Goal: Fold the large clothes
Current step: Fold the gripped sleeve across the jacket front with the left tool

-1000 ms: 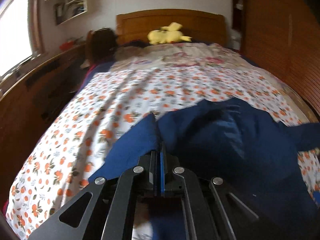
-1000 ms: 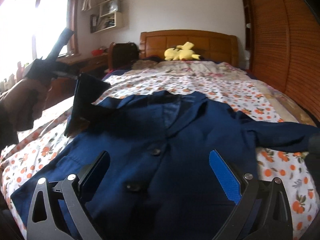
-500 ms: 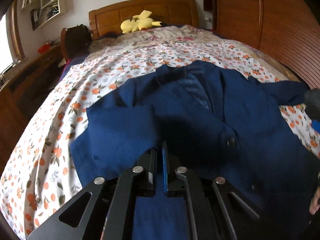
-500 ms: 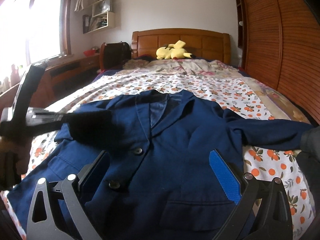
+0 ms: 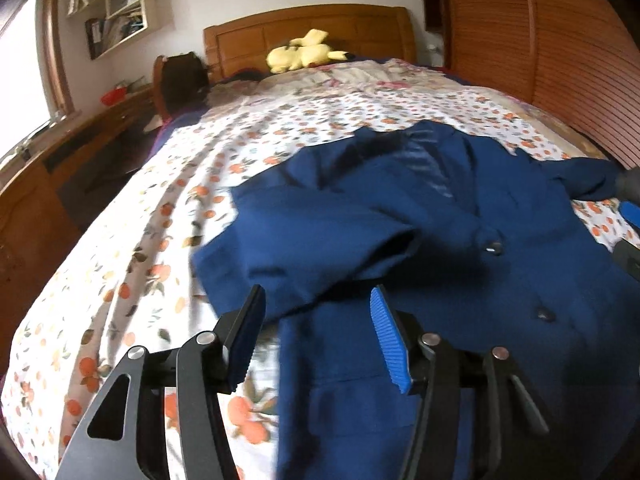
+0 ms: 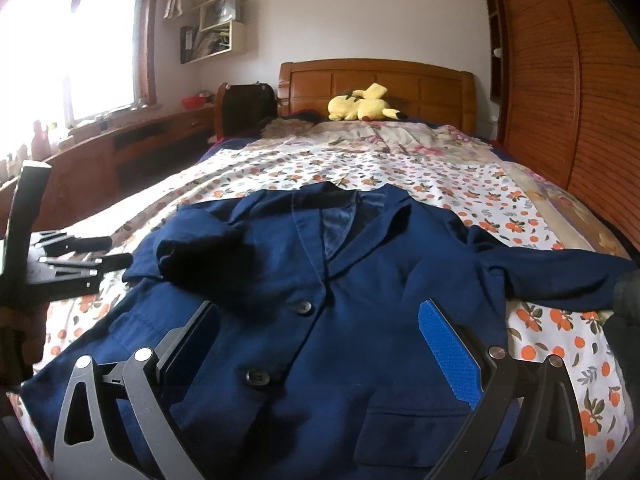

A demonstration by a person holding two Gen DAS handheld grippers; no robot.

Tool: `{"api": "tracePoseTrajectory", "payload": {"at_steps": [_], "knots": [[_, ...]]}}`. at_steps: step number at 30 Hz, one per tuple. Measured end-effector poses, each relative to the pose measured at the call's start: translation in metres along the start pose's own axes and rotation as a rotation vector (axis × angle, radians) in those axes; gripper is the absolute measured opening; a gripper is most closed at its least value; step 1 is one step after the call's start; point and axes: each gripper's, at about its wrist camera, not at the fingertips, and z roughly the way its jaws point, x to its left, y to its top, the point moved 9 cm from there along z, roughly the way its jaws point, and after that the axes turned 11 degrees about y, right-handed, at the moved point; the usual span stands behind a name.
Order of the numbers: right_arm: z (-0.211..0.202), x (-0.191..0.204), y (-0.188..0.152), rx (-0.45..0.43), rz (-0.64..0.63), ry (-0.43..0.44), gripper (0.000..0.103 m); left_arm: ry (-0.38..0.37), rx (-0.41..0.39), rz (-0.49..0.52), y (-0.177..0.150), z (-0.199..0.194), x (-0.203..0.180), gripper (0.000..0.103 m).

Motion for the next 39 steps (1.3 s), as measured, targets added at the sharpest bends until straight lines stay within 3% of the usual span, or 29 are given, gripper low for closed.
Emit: {"api": "tracePoseTrajectory", "payload": {"at_steps": [8,16,21,24,26,27,28,29,32,39], "knots": [[0.010,0.011,-0.002,0.013,-0.011,0.018,0.096,0.069,0.095,-0.034,-0.004,0.055,0.045,0.056],[0.018,0.013,-0.006,0.033,-0.019,0.017,0.096,0.125,0.206,-0.050,-0.019,0.105,0.067,0.056],[0.018,0.013,-0.006,0.033,-0.020,0.018,0.096,0.086,0.243,-0.092,-0.024,0.116,0.069,0.056],[0.017,0.013,-0.006,0.033,-0.020,0.017,0.096,0.054,0.252,-0.097,-0.027,0.116,0.062,0.040],[0.017,0.013,-0.005,0.032,-0.020,0.017,0.096,0.051,0.248,-0.084,-0.028,0.114,0.056,0.034],[0.017,0.012,-0.005,0.030,-0.019,0.018,0.096,0.051,0.245,-0.071,-0.029,0.113,0.053,0.026],[0.015,0.012,-0.004,0.027,-0.018,0.017,0.096,0.042,0.247,-0.062,-0.029,0.112,0.049,0.010],[0.015,0.011,-0.003,0.027,-0.017,0.016,0.096,0.029,0.256,-0.051,-0.030,0.111,0.044,0.010],[0.010,0.010,-0.001,0.023,-0.020,0.012,0.096,0.083,0.220,-0.019,-0.017,0.100,0.043,0.009],[-0.010,0.007,0.001,0.012,-0.025,0.002,0.096,0.076,0.038,-0.011,0.043,0.025,0.024,0.008]]}}
